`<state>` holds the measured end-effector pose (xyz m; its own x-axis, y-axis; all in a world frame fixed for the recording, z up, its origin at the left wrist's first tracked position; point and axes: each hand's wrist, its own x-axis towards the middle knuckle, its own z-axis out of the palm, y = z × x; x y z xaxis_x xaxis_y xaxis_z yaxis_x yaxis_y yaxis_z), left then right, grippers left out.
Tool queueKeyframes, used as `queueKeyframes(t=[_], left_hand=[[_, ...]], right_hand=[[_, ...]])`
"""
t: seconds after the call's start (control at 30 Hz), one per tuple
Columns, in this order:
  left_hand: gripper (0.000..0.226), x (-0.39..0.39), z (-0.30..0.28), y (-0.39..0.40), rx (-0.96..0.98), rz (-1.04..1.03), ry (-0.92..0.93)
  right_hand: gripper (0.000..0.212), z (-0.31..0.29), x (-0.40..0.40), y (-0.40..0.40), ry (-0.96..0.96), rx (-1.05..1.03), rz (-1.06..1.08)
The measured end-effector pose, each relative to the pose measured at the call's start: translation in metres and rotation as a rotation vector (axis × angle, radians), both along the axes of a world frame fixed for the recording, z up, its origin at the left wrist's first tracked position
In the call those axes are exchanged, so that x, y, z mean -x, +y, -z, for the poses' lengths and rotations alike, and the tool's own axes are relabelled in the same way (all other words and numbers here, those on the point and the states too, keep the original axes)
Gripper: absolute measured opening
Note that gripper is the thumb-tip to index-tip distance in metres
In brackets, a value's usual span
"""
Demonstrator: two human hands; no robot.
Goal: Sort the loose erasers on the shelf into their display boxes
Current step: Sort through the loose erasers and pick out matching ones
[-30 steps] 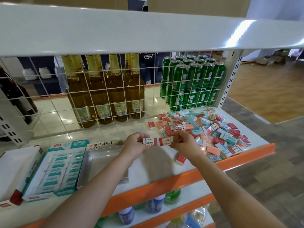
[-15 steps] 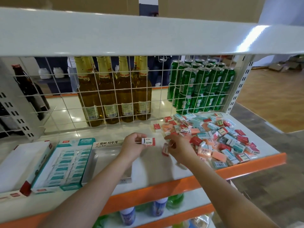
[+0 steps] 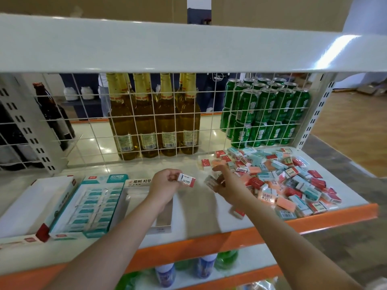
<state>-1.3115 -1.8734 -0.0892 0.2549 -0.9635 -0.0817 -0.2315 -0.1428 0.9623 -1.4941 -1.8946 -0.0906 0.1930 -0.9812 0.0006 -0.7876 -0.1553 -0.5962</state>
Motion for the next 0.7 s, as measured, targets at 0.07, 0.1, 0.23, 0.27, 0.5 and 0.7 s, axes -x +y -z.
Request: queueKeyframes(t=[0.07, 0.1, 0.23, 0.27, 0.5, 0.7], left_hand=[[0.032, 0.003, 0.001, 0.0, -0.003, -0.003, 0.002], [0.032, 0.004, 0.002, 0.0, -0.006, -0.005, 0.002], [0.032, 0.006, 0.005, 0.002, -0.003, -0.021, 0.039], [0.031, 0.006, 0.005, 0.002, -0.004, -0.028, 0.05], [0.024, -0.001, 0.003, 0.01, 0.011, -0.054, 0.061], [0.021, -0.018, -0.001, 0.014, 0.043, -0.069, 0.031]], right_hand=[[0.034, -0.007, 0.003, -0.002, -0.069, 0.004, -0.008], [0.029, -0.01, 0.005, -0.002, -0.101, 0.01, -0.017], [0.026, -0.008, 0.007, -0.004, -0.197, 0.023, -0.046], [0.027, -0.007, 0.007, -0.005, -0.202, 0.025, -0.05], [0.028, -0.006, 0.002, -0.003, -0.218, 0.043, -0.056], [0.029, -0.015, -0.019, 0.001, -0.3, 0.05, -0.044]])
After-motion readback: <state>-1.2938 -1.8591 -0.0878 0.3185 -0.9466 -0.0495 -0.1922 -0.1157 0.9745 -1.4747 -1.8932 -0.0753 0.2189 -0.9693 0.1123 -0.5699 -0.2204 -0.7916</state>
